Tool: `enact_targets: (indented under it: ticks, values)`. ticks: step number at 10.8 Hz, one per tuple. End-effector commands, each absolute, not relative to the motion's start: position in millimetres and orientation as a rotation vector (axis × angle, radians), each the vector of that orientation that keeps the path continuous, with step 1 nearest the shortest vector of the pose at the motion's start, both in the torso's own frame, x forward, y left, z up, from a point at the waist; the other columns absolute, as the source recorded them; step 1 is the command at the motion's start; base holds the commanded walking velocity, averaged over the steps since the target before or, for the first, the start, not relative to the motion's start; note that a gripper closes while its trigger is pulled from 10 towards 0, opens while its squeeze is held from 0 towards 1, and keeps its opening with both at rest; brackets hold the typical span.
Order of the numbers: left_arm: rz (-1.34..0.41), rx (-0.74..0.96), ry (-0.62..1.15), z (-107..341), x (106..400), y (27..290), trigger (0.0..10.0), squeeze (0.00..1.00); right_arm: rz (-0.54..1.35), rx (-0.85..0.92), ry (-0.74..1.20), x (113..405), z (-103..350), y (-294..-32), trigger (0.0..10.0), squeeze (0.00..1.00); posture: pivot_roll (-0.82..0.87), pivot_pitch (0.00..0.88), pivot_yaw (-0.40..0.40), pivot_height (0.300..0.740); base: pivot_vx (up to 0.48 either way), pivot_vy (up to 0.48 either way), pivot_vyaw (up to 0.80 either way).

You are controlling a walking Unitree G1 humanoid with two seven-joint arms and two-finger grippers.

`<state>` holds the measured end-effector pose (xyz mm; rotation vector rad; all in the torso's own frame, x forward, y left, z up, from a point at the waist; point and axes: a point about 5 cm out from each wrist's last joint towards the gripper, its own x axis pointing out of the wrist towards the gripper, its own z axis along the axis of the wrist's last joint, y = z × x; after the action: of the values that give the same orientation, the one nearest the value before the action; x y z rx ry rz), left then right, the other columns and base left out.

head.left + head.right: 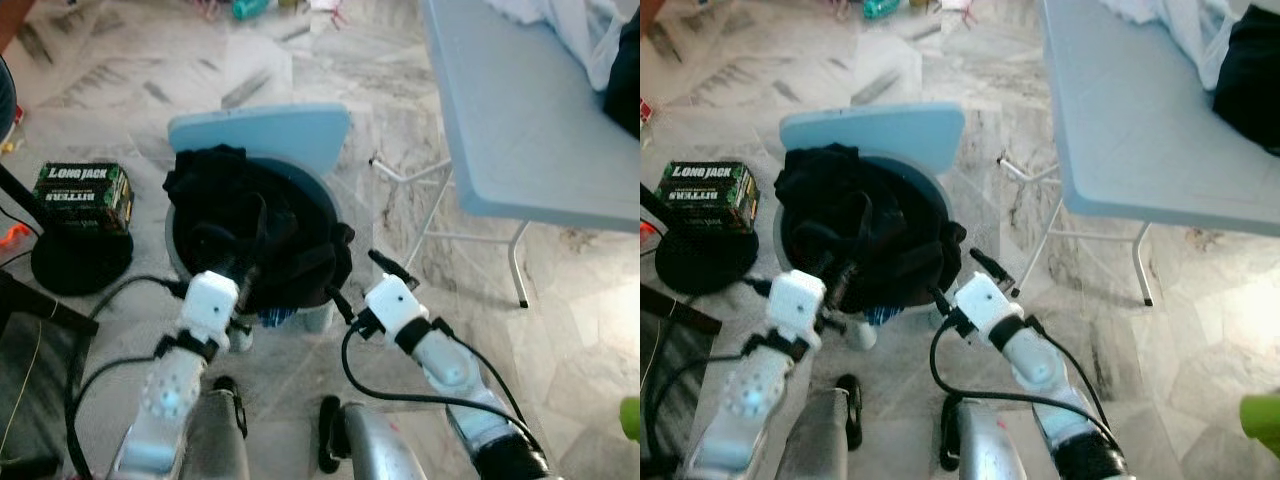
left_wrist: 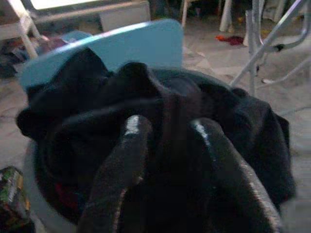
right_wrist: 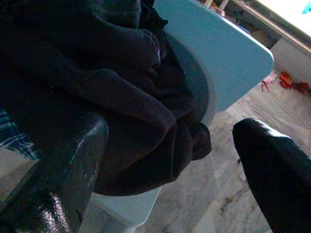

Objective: Hang hanger

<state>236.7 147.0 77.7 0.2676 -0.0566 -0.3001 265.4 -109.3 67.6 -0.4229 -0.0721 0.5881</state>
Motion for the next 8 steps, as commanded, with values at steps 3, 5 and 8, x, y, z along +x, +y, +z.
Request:
enact_targets:
  ticks: [3, 5, 8]
  values:
    - [-0.349, 0.295, 0.075, 62, 221, 142, 10.0, 1.00, 0.595, -0.423, -0.053, 263, 62, -108, 10.0, 0.00, 0.06, 0.253, -0.122, 0.740, 0.000, 0.000, 0.00]
    - [-0.260, 0.297, 0.153, 49, 219, 151, 10.0, 0.98, 0.595, -0.421, -0.053, 264, 62, -108, 10.0, 0.00, 0.07, 0.253, -0.122, 0.740, 0.000, 0.000, 0.00]
    - [-0.224, 0.284, 0.272, 32, 220, 159, 10.0, 0.00, 0.598, -0.423, -0.056, 266, 63, -106, 10.0, 0.00, 0.07, 0.248, -0.120, 0.740, 0.000, 0.000, 0.00]
